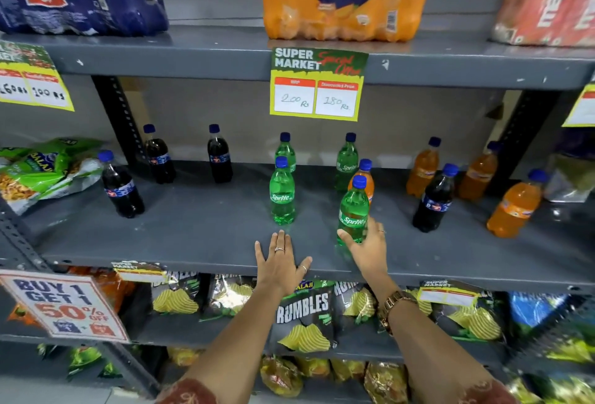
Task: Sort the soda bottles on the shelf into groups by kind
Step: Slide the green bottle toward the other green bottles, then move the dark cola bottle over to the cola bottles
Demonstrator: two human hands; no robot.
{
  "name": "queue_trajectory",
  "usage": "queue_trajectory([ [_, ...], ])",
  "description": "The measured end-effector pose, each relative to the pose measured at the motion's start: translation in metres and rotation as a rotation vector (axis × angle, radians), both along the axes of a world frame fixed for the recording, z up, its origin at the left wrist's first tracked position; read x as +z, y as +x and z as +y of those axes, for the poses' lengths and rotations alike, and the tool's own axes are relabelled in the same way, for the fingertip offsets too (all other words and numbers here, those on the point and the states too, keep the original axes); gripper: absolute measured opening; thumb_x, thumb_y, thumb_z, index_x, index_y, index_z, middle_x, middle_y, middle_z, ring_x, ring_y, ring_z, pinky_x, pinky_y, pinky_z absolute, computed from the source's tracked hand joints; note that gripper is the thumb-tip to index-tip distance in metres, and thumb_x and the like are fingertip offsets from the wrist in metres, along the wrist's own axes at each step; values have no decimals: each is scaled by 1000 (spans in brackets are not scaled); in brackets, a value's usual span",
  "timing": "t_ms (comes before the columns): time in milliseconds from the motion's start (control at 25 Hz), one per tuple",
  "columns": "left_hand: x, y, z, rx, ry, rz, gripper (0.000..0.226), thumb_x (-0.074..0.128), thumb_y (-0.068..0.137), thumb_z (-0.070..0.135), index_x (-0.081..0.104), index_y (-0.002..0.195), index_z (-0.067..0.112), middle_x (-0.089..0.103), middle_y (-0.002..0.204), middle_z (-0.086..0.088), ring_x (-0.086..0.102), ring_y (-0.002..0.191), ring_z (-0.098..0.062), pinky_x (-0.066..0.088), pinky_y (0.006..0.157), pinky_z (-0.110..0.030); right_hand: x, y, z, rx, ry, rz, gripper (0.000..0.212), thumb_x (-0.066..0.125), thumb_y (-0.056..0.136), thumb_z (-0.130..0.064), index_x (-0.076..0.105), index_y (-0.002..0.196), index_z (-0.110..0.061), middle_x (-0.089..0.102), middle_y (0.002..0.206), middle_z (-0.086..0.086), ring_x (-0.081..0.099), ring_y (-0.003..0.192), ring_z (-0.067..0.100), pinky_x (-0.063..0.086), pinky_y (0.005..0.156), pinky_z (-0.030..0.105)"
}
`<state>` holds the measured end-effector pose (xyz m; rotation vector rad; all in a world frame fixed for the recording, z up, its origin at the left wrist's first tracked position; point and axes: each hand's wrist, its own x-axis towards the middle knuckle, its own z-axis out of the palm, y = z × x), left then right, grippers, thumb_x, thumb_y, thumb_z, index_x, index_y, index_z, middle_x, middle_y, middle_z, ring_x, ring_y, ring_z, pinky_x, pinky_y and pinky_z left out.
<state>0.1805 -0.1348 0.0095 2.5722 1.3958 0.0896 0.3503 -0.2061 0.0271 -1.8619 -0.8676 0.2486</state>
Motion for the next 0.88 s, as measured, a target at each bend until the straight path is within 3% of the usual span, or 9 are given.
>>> queue_trajectory([
  [240,0,5,1,20,14,1,79,22,92,61,4,148,9,3,160,-6,-2,147,-22,-4,116,-55,-2,3,10,-17,52,39,63,78,67,-34,46,116,-9,57,107,9,54,102,31,47,90,47],
  [400,1,5,0,26,17,-7,79,23,92,61,4,148,9,4,160,-6,-1,147,-22,-3,116,-54,-2,3,13,-20,99,93,71,81,63,-31,37,116,-13,49,102,0,52,98,23,47,86,38],
  [520,2,5,-1,30,17,3,78,23,92,61,4,148,9,4,160,-6,-1,147,-22,-3,116,-55,-5,7,6,-46,169,58,63,76,69,-30,35,113,-14,45,104,2,47,97,20,46,84,38],
  [600,3,7,-3,42,13,14,77,22,93,60,3,148,8,3,160,-7,-2,147,-23,-3,115,-56,-4,17,0,-115,213,61,46,67,77,-16,36,112,-9,44,103,6,48,96,25,47,84,48],
  [680,4,11,-7,56,12,24,77,21,94,58,2,148,7,2,160,-9,-2,147,-25,-4,116,-56,1,30,-6,-248,226,78,37,58,79,-2,39,111,-4,45,104,13,50,96,30,45,85,50],
  [880,5,22,-13,82,-17,33,79,20,93,59,0,147,6,-1,160,-11,-4,147,-27,-4,115,-55,7,76,-27,-530,260,105,44,59,77,1,39,115,3,42,122,27,43,113,42,36,97,46],
])
